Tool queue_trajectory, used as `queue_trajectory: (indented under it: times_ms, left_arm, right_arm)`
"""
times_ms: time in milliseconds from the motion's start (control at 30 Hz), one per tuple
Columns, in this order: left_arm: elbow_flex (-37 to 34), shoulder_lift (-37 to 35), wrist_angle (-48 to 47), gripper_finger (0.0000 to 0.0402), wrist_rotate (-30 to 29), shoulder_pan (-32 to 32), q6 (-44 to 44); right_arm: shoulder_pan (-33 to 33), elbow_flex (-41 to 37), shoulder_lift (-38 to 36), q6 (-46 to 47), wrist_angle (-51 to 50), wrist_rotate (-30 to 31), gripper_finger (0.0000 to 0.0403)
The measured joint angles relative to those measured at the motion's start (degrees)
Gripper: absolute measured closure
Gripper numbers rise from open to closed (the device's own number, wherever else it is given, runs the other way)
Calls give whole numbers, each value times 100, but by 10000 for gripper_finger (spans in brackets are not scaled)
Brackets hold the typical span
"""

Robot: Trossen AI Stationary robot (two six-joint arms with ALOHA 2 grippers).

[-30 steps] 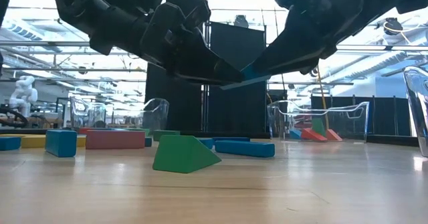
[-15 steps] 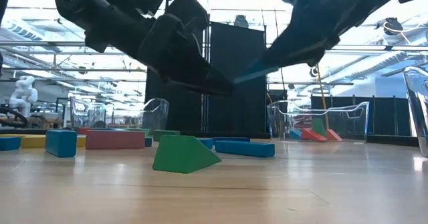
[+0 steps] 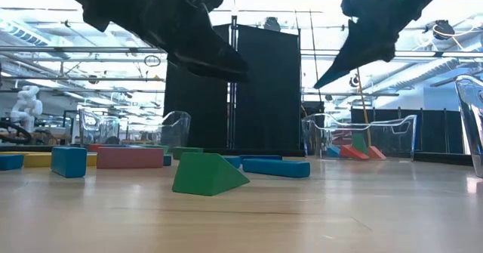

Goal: Sort blocks by size
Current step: Put the blue triangular block into the top right transparent bin

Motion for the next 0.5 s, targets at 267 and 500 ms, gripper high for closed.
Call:
queue_trajectory:
  times_ms: [267, 500]
  left_arm:
    - [-2, 0, -125, 126, -293, 2, -14]
    - [-2, 0, -88, 126, -333, 2, 20]
  right_arm:
    - [-1981, 72, -339, -75, -878, -1276, 273]
    - [-3512, 930, 240, -784, -1733, -1467, 273]
